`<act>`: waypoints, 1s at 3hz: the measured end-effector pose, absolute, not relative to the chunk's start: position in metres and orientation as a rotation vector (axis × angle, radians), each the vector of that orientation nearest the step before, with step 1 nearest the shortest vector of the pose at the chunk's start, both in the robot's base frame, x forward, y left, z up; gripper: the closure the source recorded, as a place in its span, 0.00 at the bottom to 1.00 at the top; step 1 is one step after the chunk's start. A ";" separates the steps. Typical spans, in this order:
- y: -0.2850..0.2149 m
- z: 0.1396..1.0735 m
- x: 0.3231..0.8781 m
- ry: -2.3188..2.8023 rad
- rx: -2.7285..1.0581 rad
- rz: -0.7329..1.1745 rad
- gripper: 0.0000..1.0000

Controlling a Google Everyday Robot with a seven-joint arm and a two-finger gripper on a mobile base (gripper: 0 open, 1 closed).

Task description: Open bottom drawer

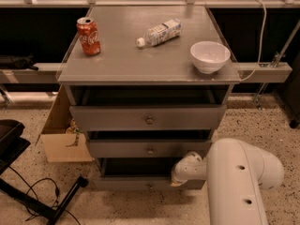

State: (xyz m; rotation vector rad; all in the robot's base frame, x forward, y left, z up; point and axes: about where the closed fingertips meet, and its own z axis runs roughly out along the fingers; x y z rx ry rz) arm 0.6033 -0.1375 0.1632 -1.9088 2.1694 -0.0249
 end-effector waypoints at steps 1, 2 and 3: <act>-0.139 0.163 0.595 2.177 -1.923 -0.014 1.00; -0.142 0.165 0.582 2.182 -1.950 0.003 1.00; -0.141 0.164 0.579 2.183 -1.956 0.006 1.00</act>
Offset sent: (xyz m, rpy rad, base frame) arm -0.2447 -0.1258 0.0865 -0.1290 0.4468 0.2254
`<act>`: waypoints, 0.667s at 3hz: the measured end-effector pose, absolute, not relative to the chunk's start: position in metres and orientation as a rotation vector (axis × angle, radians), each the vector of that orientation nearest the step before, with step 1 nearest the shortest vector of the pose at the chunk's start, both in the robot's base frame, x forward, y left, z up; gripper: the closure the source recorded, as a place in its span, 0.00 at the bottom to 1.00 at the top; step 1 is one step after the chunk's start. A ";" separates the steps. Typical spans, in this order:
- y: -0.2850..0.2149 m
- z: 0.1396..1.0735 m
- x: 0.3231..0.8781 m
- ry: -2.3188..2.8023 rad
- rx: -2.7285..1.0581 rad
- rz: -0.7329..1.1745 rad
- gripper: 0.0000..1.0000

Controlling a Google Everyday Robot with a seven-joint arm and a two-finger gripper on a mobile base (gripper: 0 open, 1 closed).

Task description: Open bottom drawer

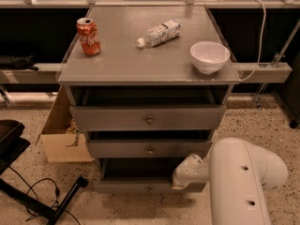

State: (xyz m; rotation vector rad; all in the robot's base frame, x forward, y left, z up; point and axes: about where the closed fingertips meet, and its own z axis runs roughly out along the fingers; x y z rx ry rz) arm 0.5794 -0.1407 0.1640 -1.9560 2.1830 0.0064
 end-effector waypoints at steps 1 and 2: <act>-0.142 0.164 0.572 2.183 -1.975 0.017 1.00; -0.143 0.165 0.565 2.183 -1.993 0.027 1.00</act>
Offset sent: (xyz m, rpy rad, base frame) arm -0.2238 -0.1203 0.0874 -0.1210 0.4420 0.3563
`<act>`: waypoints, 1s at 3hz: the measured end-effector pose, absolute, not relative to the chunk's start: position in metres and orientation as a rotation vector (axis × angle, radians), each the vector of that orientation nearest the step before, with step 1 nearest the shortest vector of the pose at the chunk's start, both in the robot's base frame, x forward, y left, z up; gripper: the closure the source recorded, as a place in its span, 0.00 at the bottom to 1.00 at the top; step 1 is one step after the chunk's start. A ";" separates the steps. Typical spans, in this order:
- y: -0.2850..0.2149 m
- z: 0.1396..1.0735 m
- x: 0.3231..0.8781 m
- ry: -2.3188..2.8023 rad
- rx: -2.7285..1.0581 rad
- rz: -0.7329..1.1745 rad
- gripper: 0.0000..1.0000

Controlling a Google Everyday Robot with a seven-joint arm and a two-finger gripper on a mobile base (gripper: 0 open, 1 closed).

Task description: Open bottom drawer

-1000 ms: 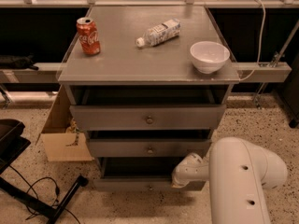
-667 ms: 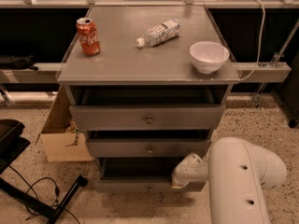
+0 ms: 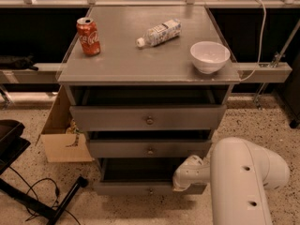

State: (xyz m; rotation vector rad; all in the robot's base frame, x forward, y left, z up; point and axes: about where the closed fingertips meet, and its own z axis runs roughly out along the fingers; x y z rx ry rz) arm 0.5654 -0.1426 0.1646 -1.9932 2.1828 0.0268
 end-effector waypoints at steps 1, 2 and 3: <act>-0.144 0.165 0.559 2.181 -2.012 0.038 1.00; -0.144 0.165 0.553 2.178 -2.027 0.049 1.00; -0.146 0.166 0.546 2.174 -2.045 0.062 1.00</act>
Offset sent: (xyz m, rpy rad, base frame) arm -0.2123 -0.1183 0.0807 -0.0116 0.3800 0.3578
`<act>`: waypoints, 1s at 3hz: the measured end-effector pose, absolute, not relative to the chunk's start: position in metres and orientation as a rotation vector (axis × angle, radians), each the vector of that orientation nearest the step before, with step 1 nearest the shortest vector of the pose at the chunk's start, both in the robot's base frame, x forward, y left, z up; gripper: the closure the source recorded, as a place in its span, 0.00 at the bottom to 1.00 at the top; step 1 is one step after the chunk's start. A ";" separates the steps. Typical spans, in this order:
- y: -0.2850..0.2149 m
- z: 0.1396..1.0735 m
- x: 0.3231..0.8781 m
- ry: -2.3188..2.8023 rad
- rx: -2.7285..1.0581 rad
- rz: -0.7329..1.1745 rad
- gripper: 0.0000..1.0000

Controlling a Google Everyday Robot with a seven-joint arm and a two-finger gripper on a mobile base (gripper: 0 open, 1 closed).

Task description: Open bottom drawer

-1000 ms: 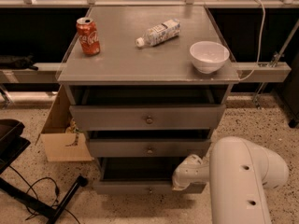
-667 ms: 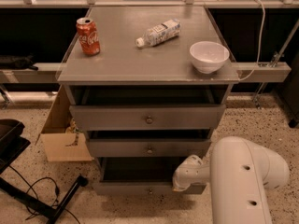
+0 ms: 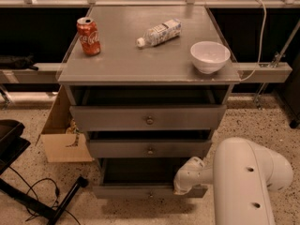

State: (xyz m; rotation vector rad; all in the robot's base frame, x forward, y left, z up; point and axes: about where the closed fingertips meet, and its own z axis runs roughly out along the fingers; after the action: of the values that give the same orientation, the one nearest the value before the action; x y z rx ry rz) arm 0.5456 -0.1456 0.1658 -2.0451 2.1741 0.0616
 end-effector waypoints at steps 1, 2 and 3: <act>-0.147 0.167 0.539 2.170 -2.062 0.074 1.00; -0.147 0.171 0.533 2.178 -2.063 0.091 1.00; -0.149 0.172 0.526 2.172 -2.083 0.105 1.00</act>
Offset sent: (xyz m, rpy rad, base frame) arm -0.2001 -0.1164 0.0835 -0.0250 0.3702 0.3628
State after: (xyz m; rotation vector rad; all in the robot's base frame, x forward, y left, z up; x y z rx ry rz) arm 0.5261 -0.1492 0.1719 -2.0831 2.1716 0.1047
